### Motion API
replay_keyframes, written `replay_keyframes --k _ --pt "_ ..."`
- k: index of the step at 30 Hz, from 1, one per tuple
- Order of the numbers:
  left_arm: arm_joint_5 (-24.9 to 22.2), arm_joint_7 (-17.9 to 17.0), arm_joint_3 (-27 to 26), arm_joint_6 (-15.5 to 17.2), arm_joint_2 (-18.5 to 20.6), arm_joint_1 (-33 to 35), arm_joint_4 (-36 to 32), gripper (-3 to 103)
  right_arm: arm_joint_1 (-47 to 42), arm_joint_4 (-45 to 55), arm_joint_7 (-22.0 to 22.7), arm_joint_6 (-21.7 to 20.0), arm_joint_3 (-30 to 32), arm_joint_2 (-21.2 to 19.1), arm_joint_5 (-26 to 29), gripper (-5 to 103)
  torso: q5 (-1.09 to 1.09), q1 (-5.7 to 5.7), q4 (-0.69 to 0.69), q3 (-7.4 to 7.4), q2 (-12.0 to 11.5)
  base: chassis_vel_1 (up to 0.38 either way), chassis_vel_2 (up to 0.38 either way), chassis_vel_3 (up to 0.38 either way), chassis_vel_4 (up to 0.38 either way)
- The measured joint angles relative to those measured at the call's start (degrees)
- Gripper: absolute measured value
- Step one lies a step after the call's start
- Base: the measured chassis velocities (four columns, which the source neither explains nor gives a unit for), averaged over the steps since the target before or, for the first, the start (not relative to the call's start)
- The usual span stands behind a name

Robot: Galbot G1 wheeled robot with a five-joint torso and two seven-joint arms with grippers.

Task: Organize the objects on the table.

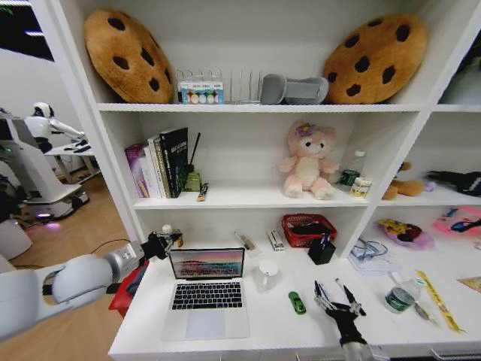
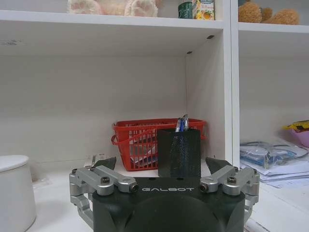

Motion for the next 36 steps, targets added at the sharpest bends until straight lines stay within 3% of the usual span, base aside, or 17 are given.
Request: replay_keyframes --k 10,18,23,30,36 --pt "1.2 0.66 -0.14 -0.37 0.83 1.96 -0.04 0 -0.19 0.02 0.12 -0.07 0.4 0.52 -0.31 100 0.0 0.0 0.0 0.0 0.0 0.0 0.0 0.0 0.0" --pt "3.82 1.13 2.04 -0.3 -3.54 0.95 -1.73 0 -0.34 1.14 0.32 -0.7 -0.2 0.75 -1.9 100 0.0 -0.01 0.0 0.0 0.0 0.0 0.0 0.0 0.0" --pt "4.83 1.15 2.2 -0.24 -4.11 1.11 -2.06 0 -0.27 1.83 0.49 -1.04 -0.04 0.74 -1.93 100 0.0 0.0 0.0 -0.01 0.01 0.0 0.0 0.0 0.0" --pt "2.01 2.25 -0.41 -1.41 1.39 1.05 2.47 0 -1.48 1.95 0.52 -0.44 0.22 1.35 -2.13 100 0.01 0.0 -0.02 0.0 0.01 0.0 0.0 0.0 0.0" --pt "3.62 2.34 -0.28 -1.54 3.05 2.72 2.46 0 -1.81 1.21 0.52 0.25 0.37 1.86 -2.28 100 0.01 0.0 -0.01 0.0 0.01 0.0 0.0 0.0 0.0"
